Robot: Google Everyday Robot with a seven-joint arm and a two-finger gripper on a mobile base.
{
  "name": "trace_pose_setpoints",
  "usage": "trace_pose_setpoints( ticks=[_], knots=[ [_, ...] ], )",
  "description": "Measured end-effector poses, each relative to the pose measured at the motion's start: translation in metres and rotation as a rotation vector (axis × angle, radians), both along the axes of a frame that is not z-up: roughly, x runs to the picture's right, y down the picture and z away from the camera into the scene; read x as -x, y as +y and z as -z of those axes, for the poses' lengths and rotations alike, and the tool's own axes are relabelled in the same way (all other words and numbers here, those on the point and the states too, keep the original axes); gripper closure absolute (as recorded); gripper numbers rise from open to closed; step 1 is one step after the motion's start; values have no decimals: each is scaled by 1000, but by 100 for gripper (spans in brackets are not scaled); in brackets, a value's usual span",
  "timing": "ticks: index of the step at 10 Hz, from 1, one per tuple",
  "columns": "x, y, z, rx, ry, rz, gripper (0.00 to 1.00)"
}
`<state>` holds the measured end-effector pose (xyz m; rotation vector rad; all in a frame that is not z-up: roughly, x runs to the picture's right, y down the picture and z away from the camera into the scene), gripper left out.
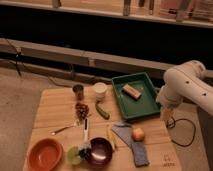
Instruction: Wipe purple bowl with eraser
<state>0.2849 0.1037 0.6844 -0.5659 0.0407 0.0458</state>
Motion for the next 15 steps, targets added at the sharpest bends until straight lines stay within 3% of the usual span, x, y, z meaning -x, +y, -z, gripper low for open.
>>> trace_pose_setpoints(
  ticks=[4, 8, 11, 13, 15],
  knots=[
    [0, 1, 0, 1, -1, 1, 39],
    [37, 3, 0, -21, -53, 49, 78],
    [39, 3, 0, -28, -58, 78, 100],
    [55, 2, -3, -36, -59, 98, 100],
    [75, 1, -6, -43, -64, 113, 92]
  ],
)
